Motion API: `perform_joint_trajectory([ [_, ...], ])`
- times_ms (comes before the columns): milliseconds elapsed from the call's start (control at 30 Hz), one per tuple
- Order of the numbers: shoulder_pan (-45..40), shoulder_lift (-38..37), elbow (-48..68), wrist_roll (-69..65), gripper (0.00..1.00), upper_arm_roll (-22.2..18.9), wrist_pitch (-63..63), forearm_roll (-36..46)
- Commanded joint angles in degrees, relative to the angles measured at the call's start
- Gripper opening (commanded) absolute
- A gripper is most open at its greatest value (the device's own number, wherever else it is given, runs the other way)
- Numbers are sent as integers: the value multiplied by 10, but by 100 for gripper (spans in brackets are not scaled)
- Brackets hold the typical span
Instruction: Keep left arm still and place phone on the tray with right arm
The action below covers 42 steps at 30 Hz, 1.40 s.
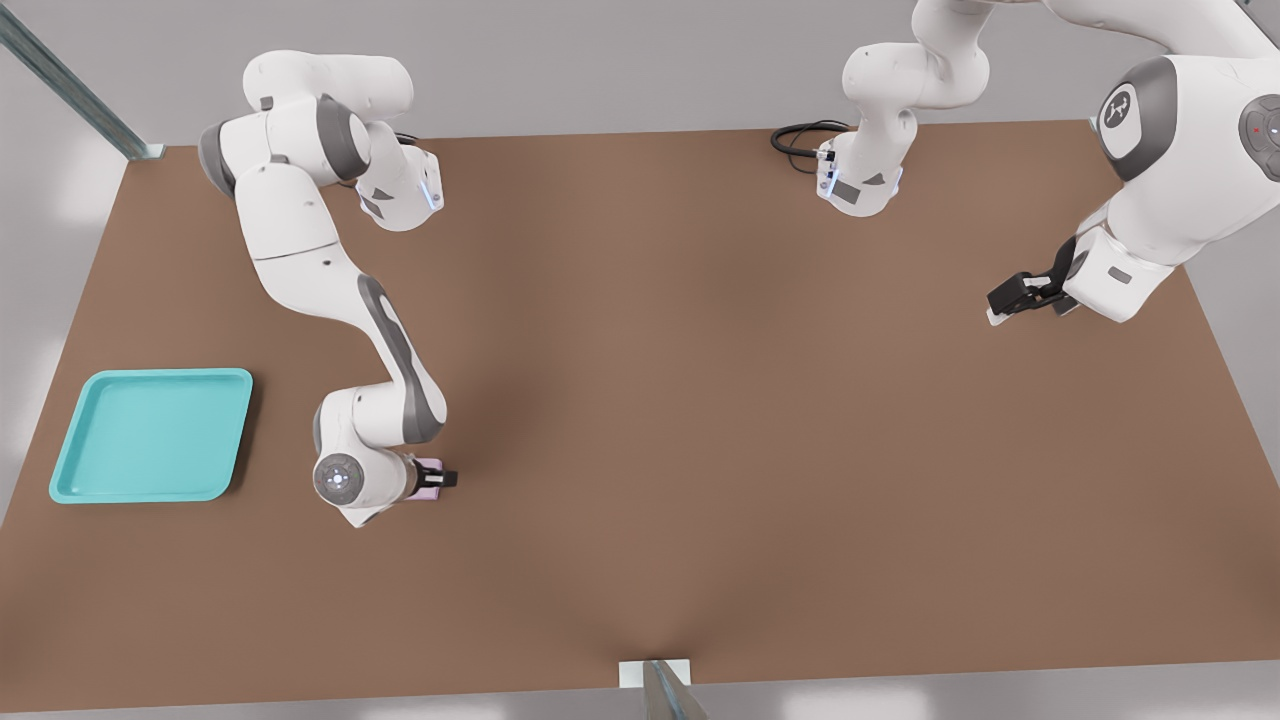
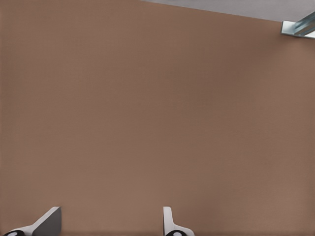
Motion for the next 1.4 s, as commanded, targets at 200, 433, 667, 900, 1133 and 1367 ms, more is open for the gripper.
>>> perform_joint_trajectory([
  [200,-1,8,1,-4,100,0,28,1],
  [433,-2,14,0,-4,100,-1,31,1],
  [667,2,13,0,-4,84,0,32,1],
  [900,-9,-39,1,-10,80,-3,0,-2],
  [1133,-133,-181,-129,-141,80,-2,-24,-33],
  [1367,-291,-176,-113,-351,80,-6,-33,-70],
])
